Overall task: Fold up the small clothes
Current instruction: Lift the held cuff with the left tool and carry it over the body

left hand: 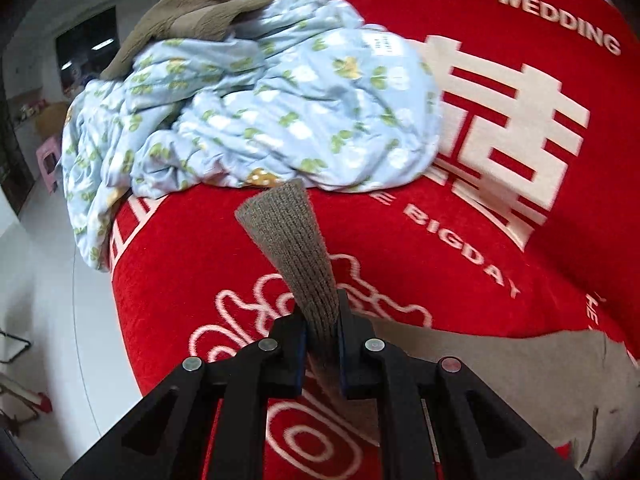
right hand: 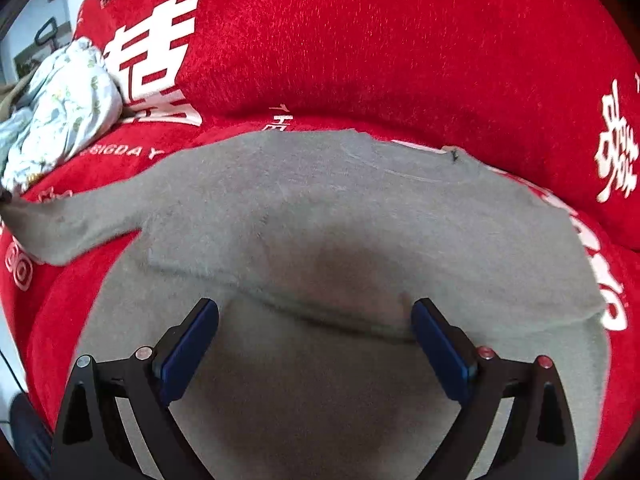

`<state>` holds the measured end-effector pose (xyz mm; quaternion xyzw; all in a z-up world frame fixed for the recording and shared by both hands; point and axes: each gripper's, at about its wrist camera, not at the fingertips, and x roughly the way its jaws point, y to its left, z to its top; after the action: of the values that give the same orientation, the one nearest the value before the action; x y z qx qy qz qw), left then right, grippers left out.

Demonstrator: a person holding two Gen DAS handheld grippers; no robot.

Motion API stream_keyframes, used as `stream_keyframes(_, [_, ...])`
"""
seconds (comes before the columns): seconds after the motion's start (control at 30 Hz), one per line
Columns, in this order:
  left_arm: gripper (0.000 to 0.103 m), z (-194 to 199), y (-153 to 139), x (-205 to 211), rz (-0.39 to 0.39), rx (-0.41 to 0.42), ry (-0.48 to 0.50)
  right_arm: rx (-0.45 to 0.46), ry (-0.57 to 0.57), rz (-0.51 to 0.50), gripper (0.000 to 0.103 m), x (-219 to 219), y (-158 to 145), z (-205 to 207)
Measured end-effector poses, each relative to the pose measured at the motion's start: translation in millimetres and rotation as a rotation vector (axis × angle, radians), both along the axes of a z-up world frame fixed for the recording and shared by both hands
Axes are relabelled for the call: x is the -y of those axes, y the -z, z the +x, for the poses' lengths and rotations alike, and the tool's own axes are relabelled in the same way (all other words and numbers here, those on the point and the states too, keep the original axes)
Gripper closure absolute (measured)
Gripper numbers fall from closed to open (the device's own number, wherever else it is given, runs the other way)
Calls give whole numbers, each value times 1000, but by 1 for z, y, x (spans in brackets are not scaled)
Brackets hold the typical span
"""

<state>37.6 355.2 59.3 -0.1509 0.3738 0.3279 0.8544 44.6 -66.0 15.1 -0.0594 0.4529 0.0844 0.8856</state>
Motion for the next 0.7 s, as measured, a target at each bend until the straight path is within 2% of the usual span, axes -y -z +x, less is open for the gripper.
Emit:
stream_keyframes(0.2, [90,17,-12,42,-6,-1,83,14,17,-15,5,31,-9,-14])
stream_keyframes(0.37, [90,34,-15,85,-38,-17,154,9,64,-54,5,64,1,-18])
stream_keyframes(0.5, [90,49,-17,128,-40,-37,234,-24,137,34,5,95,8,-18])
stream_keyframes(0.7, [90,69,-13,185,-44,-89,330,-20,119,26,5,102,9,-22])
